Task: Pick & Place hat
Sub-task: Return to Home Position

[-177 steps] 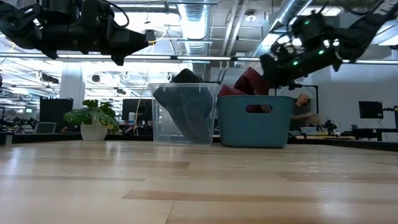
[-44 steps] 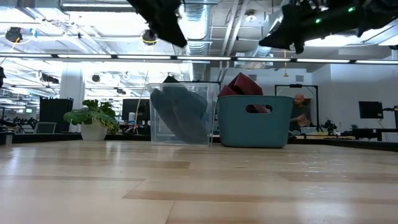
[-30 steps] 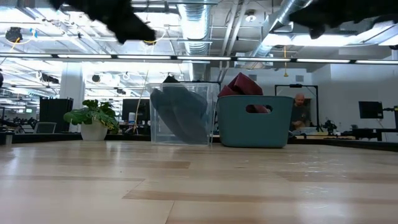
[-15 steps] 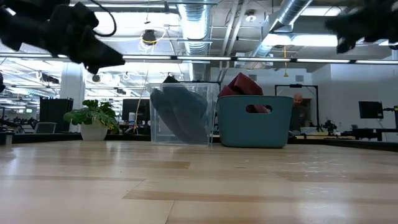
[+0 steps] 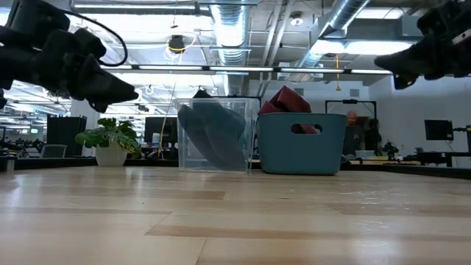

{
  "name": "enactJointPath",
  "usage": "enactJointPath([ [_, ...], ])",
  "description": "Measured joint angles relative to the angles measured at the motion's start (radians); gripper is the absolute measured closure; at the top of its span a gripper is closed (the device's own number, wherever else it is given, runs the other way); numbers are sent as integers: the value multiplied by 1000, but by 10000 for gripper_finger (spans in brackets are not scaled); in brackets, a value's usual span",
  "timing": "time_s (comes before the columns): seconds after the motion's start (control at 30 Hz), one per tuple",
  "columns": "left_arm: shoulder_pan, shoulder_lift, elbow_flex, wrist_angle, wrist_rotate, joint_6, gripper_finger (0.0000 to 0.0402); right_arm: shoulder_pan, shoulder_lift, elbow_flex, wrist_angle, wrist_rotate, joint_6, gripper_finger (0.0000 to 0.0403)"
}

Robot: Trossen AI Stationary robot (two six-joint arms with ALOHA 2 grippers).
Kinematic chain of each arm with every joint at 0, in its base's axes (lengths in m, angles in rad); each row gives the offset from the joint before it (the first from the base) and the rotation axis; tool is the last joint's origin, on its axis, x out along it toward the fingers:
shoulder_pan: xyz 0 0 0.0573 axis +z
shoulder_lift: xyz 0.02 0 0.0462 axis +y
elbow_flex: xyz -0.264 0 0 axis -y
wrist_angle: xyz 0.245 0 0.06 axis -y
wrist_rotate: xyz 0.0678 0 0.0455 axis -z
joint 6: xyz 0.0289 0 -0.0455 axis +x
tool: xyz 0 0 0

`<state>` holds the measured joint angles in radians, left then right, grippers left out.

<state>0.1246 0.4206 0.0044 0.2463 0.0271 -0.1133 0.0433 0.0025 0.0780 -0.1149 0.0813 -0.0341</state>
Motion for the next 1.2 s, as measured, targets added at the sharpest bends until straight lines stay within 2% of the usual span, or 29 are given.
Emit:
enactJointPath([
  [0.23, 0, -1, 0, 5, 60, -4, 274, 0, 4, -56, 104, -5, 0, 403],
  [0.43, 0, 0, 0, 4, 60, -4, 274, 0, 3, -57, 107, -10, -8, 403],
  [0.63, 0, 0, 0, 3, 60, -4, 274, 2, 3, -66, 117, -65, -10, 403],
  [1.2, 0, 0, 2, 9, 60, -4, 274, 1, 64, -66, 117, -61, 34, 403],
])
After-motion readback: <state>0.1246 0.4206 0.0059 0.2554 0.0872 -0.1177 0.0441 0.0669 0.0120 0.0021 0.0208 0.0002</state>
